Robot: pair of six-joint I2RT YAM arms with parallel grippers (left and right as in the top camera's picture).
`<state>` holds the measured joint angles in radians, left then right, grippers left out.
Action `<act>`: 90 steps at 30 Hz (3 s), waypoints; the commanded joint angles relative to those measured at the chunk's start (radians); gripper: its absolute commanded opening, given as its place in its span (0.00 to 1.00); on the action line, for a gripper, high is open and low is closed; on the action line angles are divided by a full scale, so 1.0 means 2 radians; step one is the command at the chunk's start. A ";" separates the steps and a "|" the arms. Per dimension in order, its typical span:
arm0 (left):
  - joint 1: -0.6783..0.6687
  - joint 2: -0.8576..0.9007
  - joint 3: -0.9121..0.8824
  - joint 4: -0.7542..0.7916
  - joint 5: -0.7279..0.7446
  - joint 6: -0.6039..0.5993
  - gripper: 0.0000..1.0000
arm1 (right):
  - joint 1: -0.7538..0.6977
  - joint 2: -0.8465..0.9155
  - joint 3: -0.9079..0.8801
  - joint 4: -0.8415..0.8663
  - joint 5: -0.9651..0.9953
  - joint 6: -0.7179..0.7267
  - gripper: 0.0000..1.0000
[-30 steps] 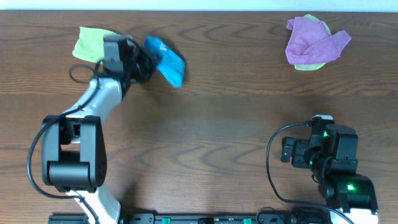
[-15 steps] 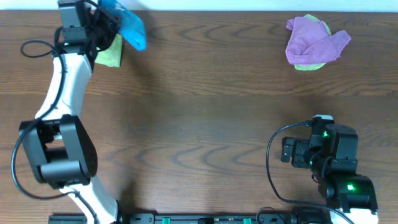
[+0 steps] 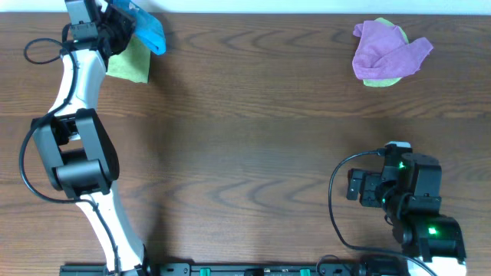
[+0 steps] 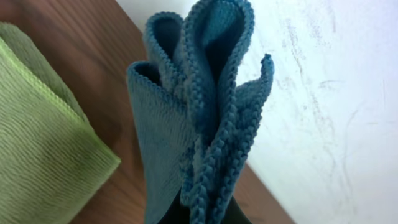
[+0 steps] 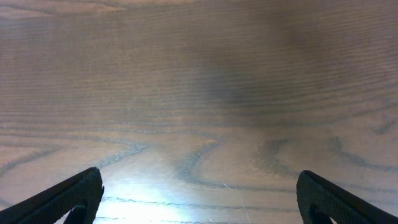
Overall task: Fold the cloth
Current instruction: 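Lift the folded blue cloth with the left gripper and carry it to the yellow-green cloth, then place the blue cloth on the yellow-green cloth and open the left gripper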
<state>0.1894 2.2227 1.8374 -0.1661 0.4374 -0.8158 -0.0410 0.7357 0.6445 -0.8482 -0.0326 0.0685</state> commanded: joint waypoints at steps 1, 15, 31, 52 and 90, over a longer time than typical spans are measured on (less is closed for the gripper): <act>0.011 0.000 0.013 -0.015 -0.002 0.040 0.06 | -0.004 -0.001 -0.002 0.000 0.003 0.006 0.99; 0.031 0.006 0.013 -0.061 -0.053 0.083 0.06 | -0.004 -0.001 -0.002 0.000 0.003 0.006 0.99; 0.044 0.047 0.013 -0.087 -0.092 0.110 0.06 | -0.004 -0.001 -0.002 0.000 0.003 0.006 0.99; 0.086 0.024 0.013 -0.116 -0.094 0.196 0.95 | -0.004 -0.001 -0.002 0.000 0.003 0.006 0.99; -0.001 -0.215 0.013 -0.325 -0.067 0.200 0.95 | -0.004 -0.001 -0.002 0.000 0.003 0.006 0.99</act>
<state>0.1867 1.8099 1.8412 -0.7872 0.3008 -0.4362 -0.0410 0.7357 0.6445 -0.8482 -0.0322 0.0685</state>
